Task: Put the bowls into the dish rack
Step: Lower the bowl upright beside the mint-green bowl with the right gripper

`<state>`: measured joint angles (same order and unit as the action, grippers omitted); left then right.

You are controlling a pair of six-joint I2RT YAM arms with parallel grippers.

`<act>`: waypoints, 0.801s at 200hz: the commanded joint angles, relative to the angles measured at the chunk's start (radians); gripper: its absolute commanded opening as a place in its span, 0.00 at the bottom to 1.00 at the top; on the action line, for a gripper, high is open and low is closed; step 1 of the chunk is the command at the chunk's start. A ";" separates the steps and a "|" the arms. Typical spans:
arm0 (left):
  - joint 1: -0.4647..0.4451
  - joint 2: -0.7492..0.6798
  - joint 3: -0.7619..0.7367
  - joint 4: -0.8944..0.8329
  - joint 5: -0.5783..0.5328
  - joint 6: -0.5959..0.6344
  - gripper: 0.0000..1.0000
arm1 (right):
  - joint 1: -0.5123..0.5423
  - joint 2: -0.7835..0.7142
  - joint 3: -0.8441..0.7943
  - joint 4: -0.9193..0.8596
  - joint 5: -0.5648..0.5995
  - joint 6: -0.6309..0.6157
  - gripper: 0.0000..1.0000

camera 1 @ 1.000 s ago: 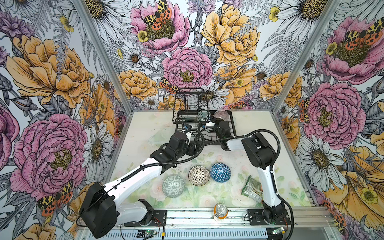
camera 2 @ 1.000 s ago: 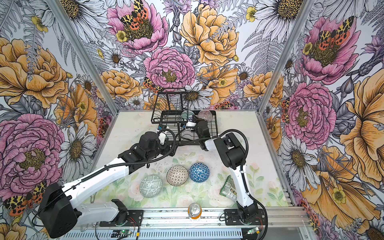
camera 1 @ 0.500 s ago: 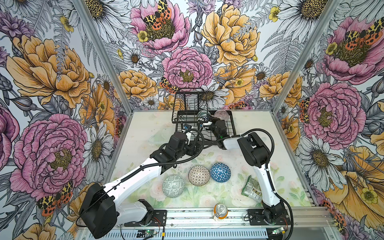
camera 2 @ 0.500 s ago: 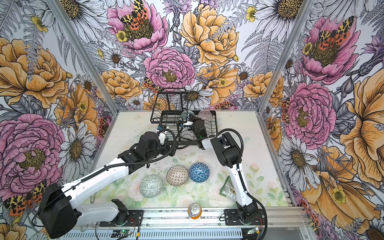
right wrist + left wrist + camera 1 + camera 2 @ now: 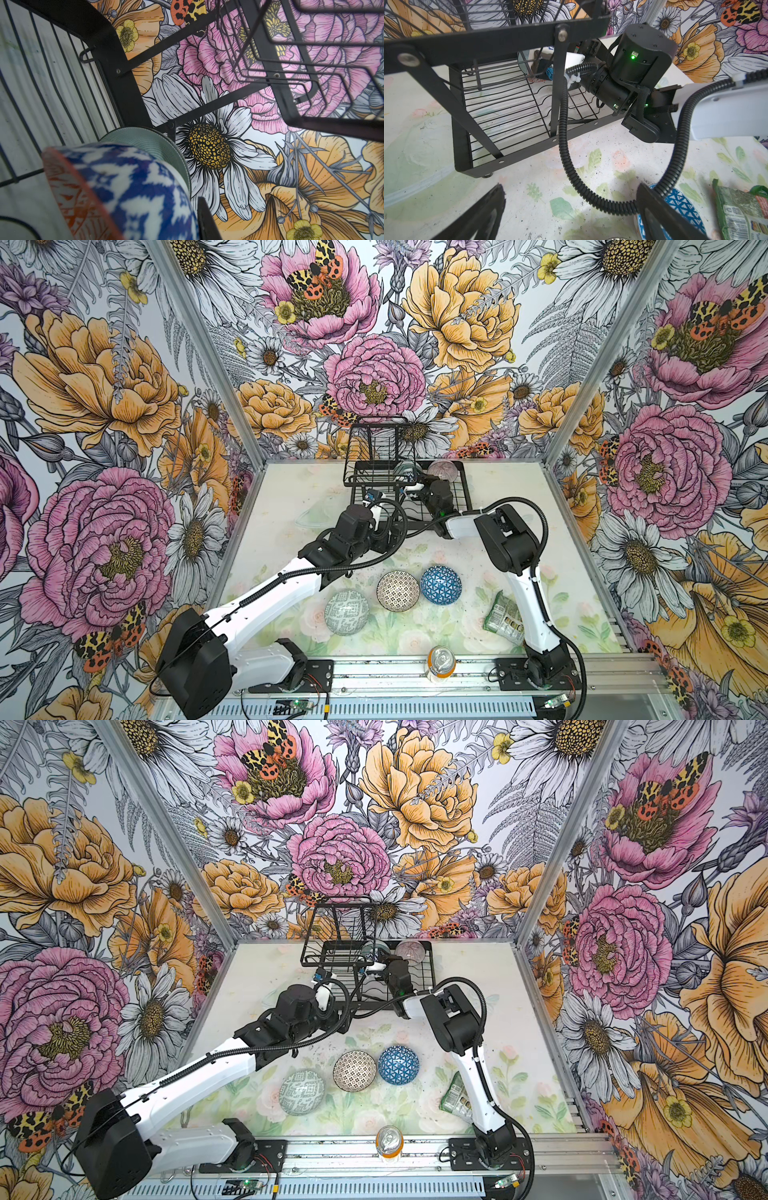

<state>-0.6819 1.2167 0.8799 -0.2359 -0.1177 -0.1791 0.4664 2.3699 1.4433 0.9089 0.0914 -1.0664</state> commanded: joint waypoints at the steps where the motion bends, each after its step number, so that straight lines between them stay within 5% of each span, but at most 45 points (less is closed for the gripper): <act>1: 0.012 -0.031 -0.016 0.022 0.013 0.007 0.99 | 0.015 -0.002 0.000 -0.051 -0.001 -0.003 0.00; 160: 0.013 -0.058 -0.049 0.038 0.012 -0.002 0.99 | 0.025 -0.117 -0.132 -0.150 -0.009 0.017 0.00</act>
<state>-0.6762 1.1858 0.8497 -0.2333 -0.1177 -0.1795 0.4812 2.3096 1.3499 0.8677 0.0742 -1.0801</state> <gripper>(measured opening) 0.987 0.158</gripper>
